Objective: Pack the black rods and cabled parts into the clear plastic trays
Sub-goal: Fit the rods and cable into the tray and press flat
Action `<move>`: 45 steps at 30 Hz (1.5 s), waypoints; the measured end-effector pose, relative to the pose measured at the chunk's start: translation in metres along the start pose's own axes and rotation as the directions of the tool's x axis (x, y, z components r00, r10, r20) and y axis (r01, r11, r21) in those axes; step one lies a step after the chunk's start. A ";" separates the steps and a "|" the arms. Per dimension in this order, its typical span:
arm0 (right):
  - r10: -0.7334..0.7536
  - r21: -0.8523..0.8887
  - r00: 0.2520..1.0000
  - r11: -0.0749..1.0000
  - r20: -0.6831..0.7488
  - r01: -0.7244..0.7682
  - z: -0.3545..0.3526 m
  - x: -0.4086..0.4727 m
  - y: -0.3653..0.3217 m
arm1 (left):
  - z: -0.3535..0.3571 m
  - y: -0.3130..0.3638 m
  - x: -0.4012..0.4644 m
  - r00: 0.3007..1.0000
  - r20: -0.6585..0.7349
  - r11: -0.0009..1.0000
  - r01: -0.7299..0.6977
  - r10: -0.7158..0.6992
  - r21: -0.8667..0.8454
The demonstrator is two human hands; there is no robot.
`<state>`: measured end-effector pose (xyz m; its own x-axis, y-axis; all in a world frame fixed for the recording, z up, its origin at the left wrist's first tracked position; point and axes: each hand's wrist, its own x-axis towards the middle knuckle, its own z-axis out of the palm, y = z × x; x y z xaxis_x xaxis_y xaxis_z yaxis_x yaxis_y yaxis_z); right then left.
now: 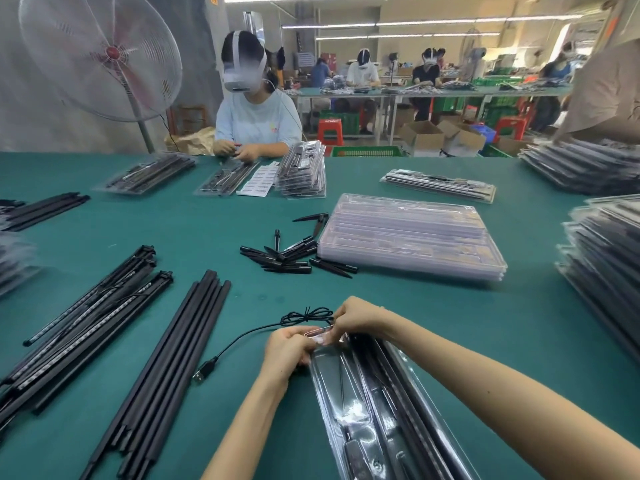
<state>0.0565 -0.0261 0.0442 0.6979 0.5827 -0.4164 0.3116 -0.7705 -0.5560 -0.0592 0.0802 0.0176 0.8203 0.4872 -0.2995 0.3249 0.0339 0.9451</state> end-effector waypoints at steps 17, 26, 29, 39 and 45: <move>0.045 0.013 0.951 0.999 -0.305 -0.043 0.003 -0.094 0.037 | -0.001 -0.017 -0.099 0.989 0.146 0.737 -0.087 -0.016 0.671; 0.063 0.064 0.985 0.997 -0.157 -0.054 0.041 -0.158 0.060 | 0.022 -0.018 -0.109 0.988 0.145 0.732 -0.064 -0.048 0.678; 0.073 0.089 0.969 0.995 -0.235 -0.053 0.049 -0.156 0.059 | 0.028 -0.019 -0.111 0.995 0.095 0.711 -0.048 -0.027 0.702; 0.111 0.052 0.962 0.993 -0.251 -0.102 0.057 -0.149 0.054 | 0.034 -0.026 -0.111 0.995 0.097 0.665 -0.086 0.021 0.742; 0.114 0.104 0.957 0.991 -0.268 -0.088 0.058 -0.152 0.054 | 0.030 -0.024 -0.106 0.994 0.105 0.715 -0.064 -0.014 0.697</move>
<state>-0.0696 -0.1414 0.0359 0.8758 0.4009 -0.2689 0.1797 -0.7878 -0.5891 -0.1402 0.0012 0.0225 0.8607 0.3924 -0.3244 0.5077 -0.6146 0.6037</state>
